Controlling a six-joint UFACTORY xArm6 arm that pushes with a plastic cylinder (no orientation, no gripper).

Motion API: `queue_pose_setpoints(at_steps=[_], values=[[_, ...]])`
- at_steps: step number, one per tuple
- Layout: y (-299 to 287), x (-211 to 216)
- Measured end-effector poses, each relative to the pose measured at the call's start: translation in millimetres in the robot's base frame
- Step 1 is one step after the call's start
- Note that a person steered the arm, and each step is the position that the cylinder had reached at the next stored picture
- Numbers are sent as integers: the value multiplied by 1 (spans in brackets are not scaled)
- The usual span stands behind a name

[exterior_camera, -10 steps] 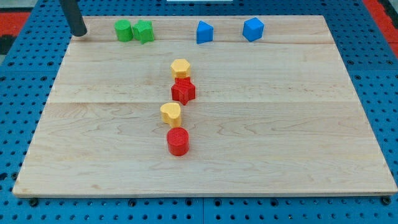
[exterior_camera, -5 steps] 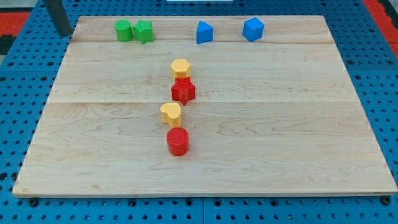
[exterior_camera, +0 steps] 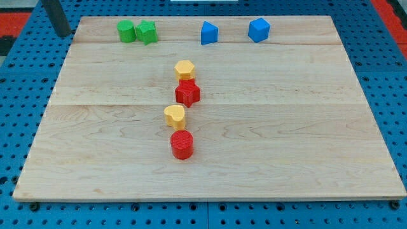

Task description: Move your arm towards green circle

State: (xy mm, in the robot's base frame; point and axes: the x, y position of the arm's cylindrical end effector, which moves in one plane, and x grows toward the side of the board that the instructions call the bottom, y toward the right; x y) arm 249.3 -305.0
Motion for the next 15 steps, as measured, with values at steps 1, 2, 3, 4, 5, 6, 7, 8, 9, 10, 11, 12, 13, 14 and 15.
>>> queue_pose_setpoints(at_steps=[1,2,3,4,5,6,7,8,9,10,11,12,13,14,15], values=[[0,2],[0,5],[0,8],[0,10],[0,12],[1,13],[1,13],[0,14],[0,14],[0,16],[0,16],[6,25],[9,25],[8,11],[8,10]])
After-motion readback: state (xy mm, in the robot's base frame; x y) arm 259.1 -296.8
